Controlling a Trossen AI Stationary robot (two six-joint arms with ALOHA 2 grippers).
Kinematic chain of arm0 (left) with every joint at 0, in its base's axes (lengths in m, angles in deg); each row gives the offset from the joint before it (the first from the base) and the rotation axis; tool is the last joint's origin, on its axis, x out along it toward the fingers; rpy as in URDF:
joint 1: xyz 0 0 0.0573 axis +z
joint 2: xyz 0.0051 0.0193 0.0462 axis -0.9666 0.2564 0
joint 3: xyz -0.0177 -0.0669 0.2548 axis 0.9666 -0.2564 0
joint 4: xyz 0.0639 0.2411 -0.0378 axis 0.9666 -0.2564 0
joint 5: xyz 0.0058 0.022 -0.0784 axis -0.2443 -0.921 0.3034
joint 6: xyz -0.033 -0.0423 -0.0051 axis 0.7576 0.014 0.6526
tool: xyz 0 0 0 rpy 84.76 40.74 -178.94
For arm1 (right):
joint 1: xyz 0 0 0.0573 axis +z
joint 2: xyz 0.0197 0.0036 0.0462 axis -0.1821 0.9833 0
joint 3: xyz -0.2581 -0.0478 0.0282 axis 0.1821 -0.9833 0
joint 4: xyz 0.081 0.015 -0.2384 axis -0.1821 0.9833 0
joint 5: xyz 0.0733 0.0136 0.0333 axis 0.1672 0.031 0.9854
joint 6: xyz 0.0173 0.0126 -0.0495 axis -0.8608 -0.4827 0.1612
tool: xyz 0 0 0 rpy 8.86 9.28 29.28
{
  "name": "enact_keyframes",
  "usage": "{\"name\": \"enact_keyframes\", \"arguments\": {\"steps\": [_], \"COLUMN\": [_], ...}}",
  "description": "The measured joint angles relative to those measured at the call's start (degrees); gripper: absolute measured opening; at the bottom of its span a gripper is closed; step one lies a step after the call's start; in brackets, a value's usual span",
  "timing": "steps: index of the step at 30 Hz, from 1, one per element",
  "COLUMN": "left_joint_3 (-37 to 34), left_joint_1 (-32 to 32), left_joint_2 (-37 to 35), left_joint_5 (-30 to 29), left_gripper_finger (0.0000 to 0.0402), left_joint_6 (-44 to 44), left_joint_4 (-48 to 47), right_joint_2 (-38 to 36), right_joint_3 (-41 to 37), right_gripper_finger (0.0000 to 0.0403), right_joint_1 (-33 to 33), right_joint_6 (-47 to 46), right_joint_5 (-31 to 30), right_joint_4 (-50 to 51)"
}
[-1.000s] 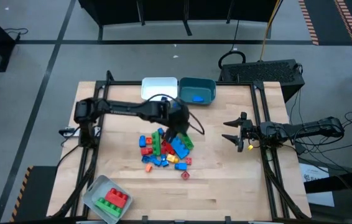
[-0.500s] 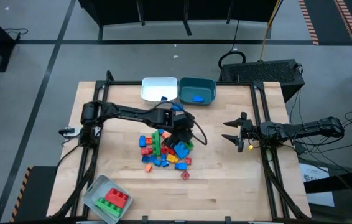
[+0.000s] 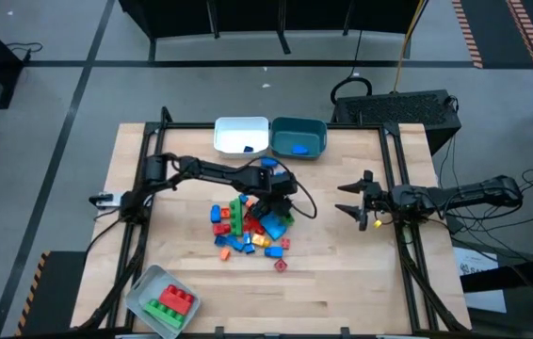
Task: Sort blocks by size
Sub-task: Put the green rectangular 4 stud game piece into the gray bin
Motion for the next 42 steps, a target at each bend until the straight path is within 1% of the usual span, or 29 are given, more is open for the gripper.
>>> {"name": "enact_keyframes", "arguments": {"steps": [3,6,7,11,14,18,21,24,26,29,31,34,37,39,42], "left_joint_3": [0.02,0.07,0.07,0.09,0.82,3.94,6.95,7.96,7.89,7.04,6.93,6.88,6.82,6.82,6.80], "left_joint_1": [0.36,0.22,0.11,-0.23,-0.61,-2.29,-4.27,-6.99,-9.92,-16.26,-21.34,-28.52,-35.79,-40.44,-47.51], "left_joint_2": [-0.08,-0.43,-0.54,-0.59,-1.15,-4.88,-9.66,-16.31,-20.97,-26.79,-29.21,-30.39,-30.18,-29.33,-27.51], "left_joint_5": [0.19,0.22,0.42,0.25,-0.72,-1.89,-2.08,-2.06,-2.18,-4.46,-7.00,-9.75,-10.07,-9.27,-8.44], "left_gripper_finger": [0.0225,0.0164,0.0157,0.0157,0.0157,0.0157,0.0157,0.0157,0.0157,0.0157,0.0157,0.0157,0.0157,0.0157,0.0157], "left_joint_6": [-0.02,-0.03,-0.03,0.25,3.96,8.89,14.73,24.85,32.19,44.56,56.48,79.45,100.79,109.68,115.45], "left_joint_4": [0.30,0.44,0.53,0.49,-1.06,-6.36,-14.01,-22.64,-28.19,-34.99,-40.03,-45.91,-48.78,-49.10,-49.26], "right_joint_2": [0.17,0.28,0.28,0.30,0.30,0.30,0.30,0.28,0.30,0.30,0.30,0.30,0.30,0.30,0.30], "right_joint_3": [0.00,0.00,0.00,0.00,0.00,0.00,-0.02,-0.02,-0.02,-0.02,-0.02,-0.02,-0.02,-0.02,-0.02], "right_gripper_finger": [0.0279,0.0279,0.0279,0.0279,0.0279,0.0279,0.0279,0.0279,0.0279,0.0279,0.0279,0.0279,0.0279,0.0279,0.0279], "right_joint_1": [0.01,0.01,0.01,0.00,0.01,0.00,0.01,0.02,0.02,0.01,0.00,0.00,0.00,0.00,0.00], "right_joint_6": [0.00,0.00,0.00,-0.26,-1.11,-1.40,-1.36,-1.35,-1.33,-0.92,-0.90,-1.13,-1.22,-1.25,-1.23], "right_joint_5": [-0.09,-0.20,-0.20,-0.20,-0.22,-0.22,-0.22,-0.21,-0.22,-0.22,-0.22,-0.22,-0.22,-0.22,-0.22], "right_joint_4": [0.00,0.00,0.00,0.00,0.00,0.00,0.00,0.00,0.00,0.00,0.00,0.00,0.00,0.00,0.00]}}
